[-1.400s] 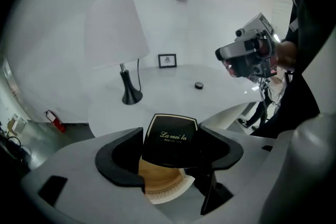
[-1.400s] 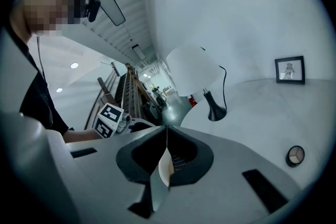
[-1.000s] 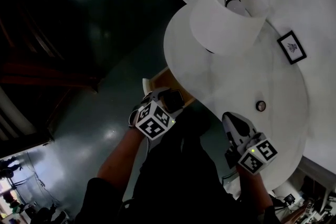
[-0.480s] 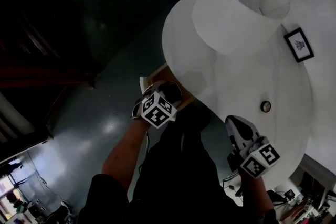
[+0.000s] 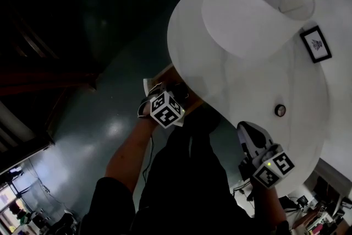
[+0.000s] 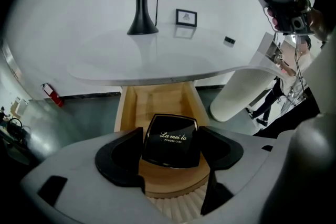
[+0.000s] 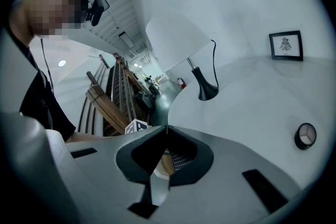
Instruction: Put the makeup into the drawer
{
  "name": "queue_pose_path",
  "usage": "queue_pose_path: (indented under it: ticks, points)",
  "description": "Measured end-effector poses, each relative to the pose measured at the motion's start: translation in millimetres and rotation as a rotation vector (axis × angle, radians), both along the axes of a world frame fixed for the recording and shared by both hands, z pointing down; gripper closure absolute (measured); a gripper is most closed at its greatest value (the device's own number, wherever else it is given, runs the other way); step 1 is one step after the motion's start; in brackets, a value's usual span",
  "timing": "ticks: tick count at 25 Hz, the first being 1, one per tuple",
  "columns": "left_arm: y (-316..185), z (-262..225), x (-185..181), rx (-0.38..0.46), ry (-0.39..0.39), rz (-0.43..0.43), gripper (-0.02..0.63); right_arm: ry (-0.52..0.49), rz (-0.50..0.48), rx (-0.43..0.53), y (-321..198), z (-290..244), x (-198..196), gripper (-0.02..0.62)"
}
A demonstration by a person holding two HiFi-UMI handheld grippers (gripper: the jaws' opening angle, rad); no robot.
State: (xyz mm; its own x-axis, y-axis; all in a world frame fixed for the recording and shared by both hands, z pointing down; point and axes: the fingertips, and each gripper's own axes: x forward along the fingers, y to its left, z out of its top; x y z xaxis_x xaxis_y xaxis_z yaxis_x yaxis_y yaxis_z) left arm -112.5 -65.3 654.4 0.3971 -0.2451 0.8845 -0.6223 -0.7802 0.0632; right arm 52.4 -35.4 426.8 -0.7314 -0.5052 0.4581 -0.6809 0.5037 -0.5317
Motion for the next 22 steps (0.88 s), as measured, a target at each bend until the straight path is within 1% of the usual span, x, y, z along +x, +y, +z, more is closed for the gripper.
queue_pose_path:
  ticks: [7, 10, 13, 17, 22]
  points:
    - [-9, 18, 9, -0.016, 0.032, 0.005, 0.262, 0.008, 0.008, -0.016, 2, 7, 0, 0.578]
    - [-12, 23, 13, -0.005, 0.042, 0.017, 0.262, 0.015, 0.010, -0.017, 2, 7, 0, 0.578]
    - [-11, 32, 17, 0.001, 0.031, 0.049, 0.262, 0.025, 0.016, -0.017, 1, 9, 3, 0.578]
    - [-6, 45, 20, -0.020, -0.001, 0.080, 0.262, 0.031, 0.032, -0.026, 4, 13, 6, 0.578]
    - [-8, 48, 29, -0.029, -0.002, 0.101, 0.262, 0.034, 0.056, -0.029, 7, 14, 10, 0.578]
